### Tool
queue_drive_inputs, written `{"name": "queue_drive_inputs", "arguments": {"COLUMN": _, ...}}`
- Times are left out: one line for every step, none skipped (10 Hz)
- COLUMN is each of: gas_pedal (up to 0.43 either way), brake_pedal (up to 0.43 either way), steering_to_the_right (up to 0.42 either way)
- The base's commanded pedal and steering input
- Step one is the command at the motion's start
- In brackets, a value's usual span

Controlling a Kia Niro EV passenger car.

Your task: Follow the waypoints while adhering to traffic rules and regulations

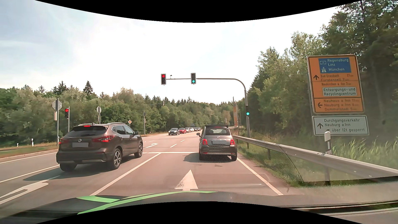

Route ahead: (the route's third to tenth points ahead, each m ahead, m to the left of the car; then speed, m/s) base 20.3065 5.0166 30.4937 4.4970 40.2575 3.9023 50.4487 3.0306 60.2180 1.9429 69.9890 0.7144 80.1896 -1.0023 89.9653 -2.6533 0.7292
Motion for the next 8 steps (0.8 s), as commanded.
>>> {"name": "queue_drive_inputs", "arguments": {"gas_pedal": 0.287, "brake_pedal": 0.000, "steering_to_the_right": 0.004}}
{"name": "queue_drive_inputs", "arguments": {"gas_pedal": 0.287, "brake_pedal": 0.000, "steering_to_the_right": 0.003}}
{"name": "queue_drive_inputs", "arguments": {"gas_pedal": 0.299, "brake_pedal": 0.000, "steering_to_the_right": 0.004}}
{"name": "queue_drive_inputs", "arguments": {"gas_pedal": 0.311, "brake_pedal": 0.000, "steering_to_the_right": 0.004}}
{"name": "queue_drive_inputs", "arguments": {"gas_pedal": 0.331, "brake_pedal": 0.000, "steering_to_the_right": 0.003}}
{"name": "queue_drive_inputs", "arguments": {"gas_pedal": 0.339, "brake_pedal": 0.000, "steering_to_the_right": 0.004}}
{"name": "queue_drive_inputs", "arguments": {"gas_pedal": 0.350, "brake_pedal": 0.000, "steering_to_the_right": 0.004}}
{"name": "queue_drive_inputs", "arguments": {"gas_pedal": 0.350, "brake_pedal": 0.000, "steering_to_the_right": 0.004}}
